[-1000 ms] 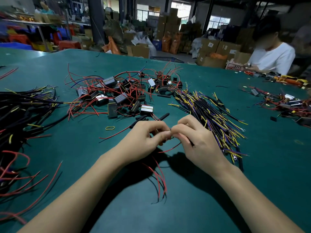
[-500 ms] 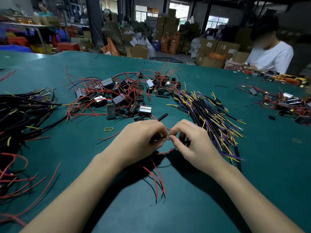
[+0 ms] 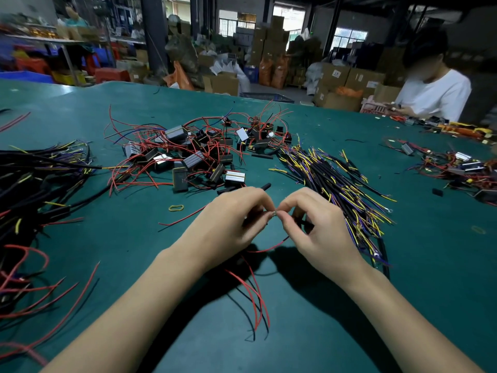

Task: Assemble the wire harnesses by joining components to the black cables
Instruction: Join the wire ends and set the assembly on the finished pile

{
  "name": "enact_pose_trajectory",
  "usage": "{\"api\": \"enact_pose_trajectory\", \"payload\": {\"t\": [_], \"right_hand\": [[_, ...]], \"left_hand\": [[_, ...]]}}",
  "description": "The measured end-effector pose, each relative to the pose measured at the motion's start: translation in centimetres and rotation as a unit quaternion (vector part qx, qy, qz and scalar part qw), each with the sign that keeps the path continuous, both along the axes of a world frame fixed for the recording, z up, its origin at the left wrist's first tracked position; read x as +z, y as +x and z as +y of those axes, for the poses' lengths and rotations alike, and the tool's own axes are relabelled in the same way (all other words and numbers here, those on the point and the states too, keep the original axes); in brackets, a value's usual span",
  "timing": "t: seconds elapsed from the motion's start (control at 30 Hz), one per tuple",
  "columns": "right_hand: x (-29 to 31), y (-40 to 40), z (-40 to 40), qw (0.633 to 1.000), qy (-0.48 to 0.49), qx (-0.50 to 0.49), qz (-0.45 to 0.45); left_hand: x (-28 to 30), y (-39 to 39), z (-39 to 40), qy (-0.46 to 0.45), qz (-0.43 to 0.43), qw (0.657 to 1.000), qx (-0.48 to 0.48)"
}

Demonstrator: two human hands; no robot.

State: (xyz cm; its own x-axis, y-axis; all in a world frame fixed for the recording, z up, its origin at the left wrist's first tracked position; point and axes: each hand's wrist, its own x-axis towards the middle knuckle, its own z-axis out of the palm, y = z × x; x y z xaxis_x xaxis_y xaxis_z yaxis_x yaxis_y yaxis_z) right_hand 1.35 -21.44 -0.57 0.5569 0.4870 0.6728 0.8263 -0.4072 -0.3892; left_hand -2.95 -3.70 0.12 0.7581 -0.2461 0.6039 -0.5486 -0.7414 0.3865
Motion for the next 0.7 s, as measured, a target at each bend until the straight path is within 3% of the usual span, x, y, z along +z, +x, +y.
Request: {"api": "enact_pose_trajectory", "payload": {"t": [0.13, 0.3, 0.47, 0.7], "right_hand": [[0.0, 0.2, 0.1, 0.997, 0.05, -0.011, 0.064], [-0.1, 0.3, 0.0, 0.992, 0.06, -0.005, 0.11], [-0.1, 0.4, -0.2, 0.996, 0.036, -0.002, 0.084], [0.0, 0.6, -0.3, 0.999, 0.004, 0.012, 0.043]], "left_hand": [[0.2, 0.2, 1.1, -0.111, 0.128, 0.985, 0.031], [0.5, 0.2, 2.4, -0.149, 0.234, 0.96, 0.021], [0.4, 0.1, 2.0, -0.192, 0.264, 0.945, 0.02], [0.4, 0.1, 0.8, -0.2, 0.215, 0.956, 0.008]]}}
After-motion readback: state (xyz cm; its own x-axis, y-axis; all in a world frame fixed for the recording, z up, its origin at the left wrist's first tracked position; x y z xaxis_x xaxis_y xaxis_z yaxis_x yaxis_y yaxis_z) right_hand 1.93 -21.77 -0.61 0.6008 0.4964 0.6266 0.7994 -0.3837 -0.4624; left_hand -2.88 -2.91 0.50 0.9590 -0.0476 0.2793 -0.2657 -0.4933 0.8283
